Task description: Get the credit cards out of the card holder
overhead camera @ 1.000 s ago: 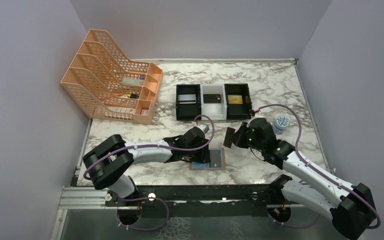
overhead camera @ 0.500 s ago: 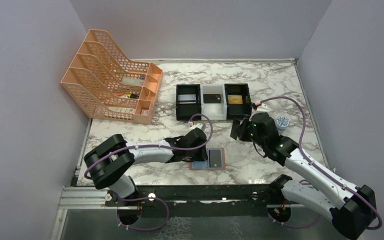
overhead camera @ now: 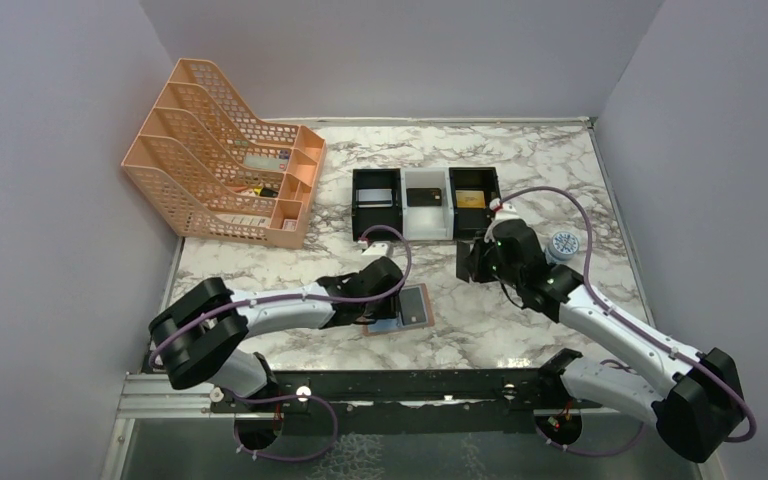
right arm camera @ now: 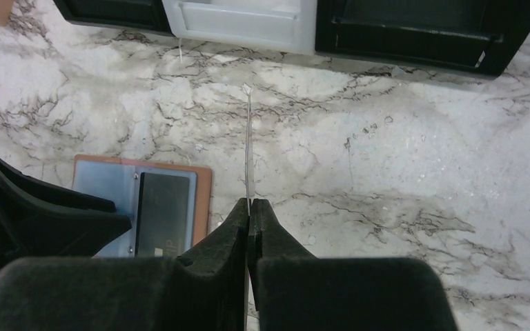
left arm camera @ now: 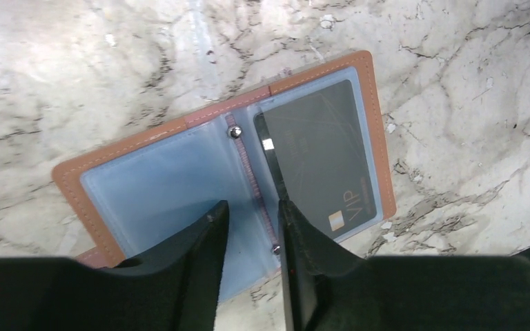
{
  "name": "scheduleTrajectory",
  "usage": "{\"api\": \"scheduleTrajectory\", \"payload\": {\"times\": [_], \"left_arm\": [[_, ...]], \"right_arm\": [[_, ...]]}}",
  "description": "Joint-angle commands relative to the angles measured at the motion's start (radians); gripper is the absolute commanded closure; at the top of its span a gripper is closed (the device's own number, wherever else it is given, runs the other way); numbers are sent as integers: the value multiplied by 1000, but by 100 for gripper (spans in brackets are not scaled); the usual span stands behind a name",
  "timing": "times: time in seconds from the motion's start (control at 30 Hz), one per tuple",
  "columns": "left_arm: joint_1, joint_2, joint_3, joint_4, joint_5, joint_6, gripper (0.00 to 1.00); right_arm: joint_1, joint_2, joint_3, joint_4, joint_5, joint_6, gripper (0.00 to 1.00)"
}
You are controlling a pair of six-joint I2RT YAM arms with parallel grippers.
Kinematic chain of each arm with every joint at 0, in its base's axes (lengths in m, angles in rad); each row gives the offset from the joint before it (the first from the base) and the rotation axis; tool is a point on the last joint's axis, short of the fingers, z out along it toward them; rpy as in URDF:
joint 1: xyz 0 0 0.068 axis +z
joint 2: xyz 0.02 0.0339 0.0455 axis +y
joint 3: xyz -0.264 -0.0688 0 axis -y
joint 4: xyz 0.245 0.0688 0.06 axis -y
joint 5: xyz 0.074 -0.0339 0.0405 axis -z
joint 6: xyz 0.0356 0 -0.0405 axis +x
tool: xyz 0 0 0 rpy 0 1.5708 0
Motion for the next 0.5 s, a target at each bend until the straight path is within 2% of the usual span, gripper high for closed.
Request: {"api": "scheduleTrajectory", "payload": {"times": [0.0,0.17,0.27,0.4,0.47], "left_arm": [[6,-99,-34,-36,-79,27,60],[9,-175,15,-172,-212,77,39],[26,-217,49,-227,-245,134,28],[93,-282,83,-272,-226,208,15],[170,-315,93,-277,-162,252,10]], "right_arm": [[-5,10,56,75,-55,-86,99],[-5,-4,67,109,-115,-145,99],[-6,-27,60,142,-140,-175,99],[-5,-52,54,191,-177,-188,99],[-5,-57,51,218,-201,-202,99]]}}
